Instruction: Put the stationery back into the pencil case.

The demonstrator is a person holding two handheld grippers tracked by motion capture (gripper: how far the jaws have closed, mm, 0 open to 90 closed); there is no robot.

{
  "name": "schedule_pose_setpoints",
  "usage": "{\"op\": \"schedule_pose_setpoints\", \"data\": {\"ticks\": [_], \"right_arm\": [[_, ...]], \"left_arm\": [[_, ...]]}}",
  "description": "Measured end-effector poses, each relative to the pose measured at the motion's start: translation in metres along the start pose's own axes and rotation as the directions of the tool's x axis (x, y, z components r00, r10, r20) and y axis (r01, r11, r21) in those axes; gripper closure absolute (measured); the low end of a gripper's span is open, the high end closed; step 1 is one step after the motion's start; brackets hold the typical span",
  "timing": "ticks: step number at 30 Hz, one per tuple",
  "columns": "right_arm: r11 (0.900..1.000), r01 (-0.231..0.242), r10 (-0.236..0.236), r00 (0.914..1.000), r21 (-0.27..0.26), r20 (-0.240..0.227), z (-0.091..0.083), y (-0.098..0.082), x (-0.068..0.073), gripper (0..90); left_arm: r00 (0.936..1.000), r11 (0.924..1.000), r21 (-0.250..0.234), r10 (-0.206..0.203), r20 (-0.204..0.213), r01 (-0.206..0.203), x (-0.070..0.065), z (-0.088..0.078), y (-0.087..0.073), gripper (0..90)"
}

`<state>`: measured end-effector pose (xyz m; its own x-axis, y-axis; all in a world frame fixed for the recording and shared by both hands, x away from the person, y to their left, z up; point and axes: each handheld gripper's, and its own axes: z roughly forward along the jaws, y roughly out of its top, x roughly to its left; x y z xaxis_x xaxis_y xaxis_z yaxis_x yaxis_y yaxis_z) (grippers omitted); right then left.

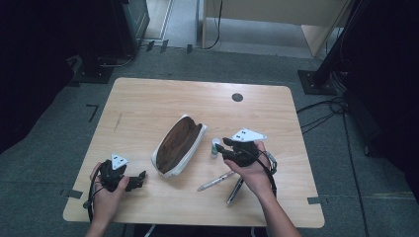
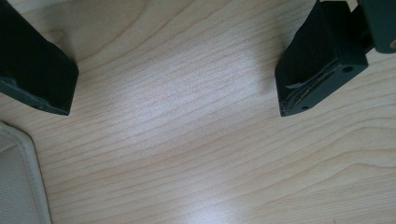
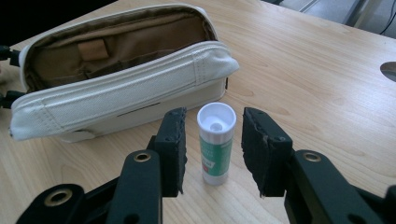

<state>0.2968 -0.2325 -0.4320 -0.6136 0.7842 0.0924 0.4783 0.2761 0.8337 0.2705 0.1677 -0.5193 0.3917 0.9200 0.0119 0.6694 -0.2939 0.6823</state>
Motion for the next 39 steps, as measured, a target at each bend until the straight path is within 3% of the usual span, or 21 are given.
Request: {"op": "schedule_pose_setpoints", "data": {"ticks": [12, 16, 17, 21, 29, 35, 39], "right_arm": [[0.999, 0.002, -0.003, 0.9996, 0.049, 0.028, 0.023, 0.003, 0.000, 59.0], [0.997, 0.018, -0.020, 0.9990, 0.069, 0.040, 0.028, 0.003, 0.001, 59.0], [0.996, 0.039, -0.044, 0.9976, 0.082, 0.054, 0.031, 0.003, 0.002, 59.4], [0.992, 0.062, -0.070, 0.9950, 0.111, 0.072, 0.036, 0.001, 0.004, 65.3], [0.995, 0.054, -0.060, 0.9956, 0.081, 0.072, 0.032, 0.000, 0.005, 66.4], [0.999, 0.039, -0.041, 0.9977, 0.032, 0.054, 0.019, 0.007, 0.004, 66.4], [0.999, 0.051, -0.052, 0.9973, 0.012, 0.051, 0.010, 0.014, 0.007, 66.3]], "left_arm": [[0.9999, 1.0000, 0.000, 0.007, 0.008, -0.007, 0.000, 0.000, 0.000, 0.0], [0.9999, 1.0000, 0.000, 0.008, 0.008, -0.008, 0.000, 0.000, 0.000, 0.0], [0.9999, 0.9999, 0.003, 0.012, 0.009, -0.012, 0.000, 0.000, 0.000, 0.0], [0.9999, 0.9999, 0.001, 0.010, 0.011, -0.010, 0.000, 0.000, 0.000, 0.0], [0.9999, 1.0000, -0.001, 0.010, 0.012, -0.010, -0.001, 0.000, 0.000, 0.0], [0.9998, 0.9999, 0.001, 0.013, 0.012, -0.013, -0.001, 0.000, 0.000, 0.0], [0.9999, 0.9999, -0.001, 0.011, 0.012, -0.011, -0.001, 0.000, 0.000, 0.0]]}}
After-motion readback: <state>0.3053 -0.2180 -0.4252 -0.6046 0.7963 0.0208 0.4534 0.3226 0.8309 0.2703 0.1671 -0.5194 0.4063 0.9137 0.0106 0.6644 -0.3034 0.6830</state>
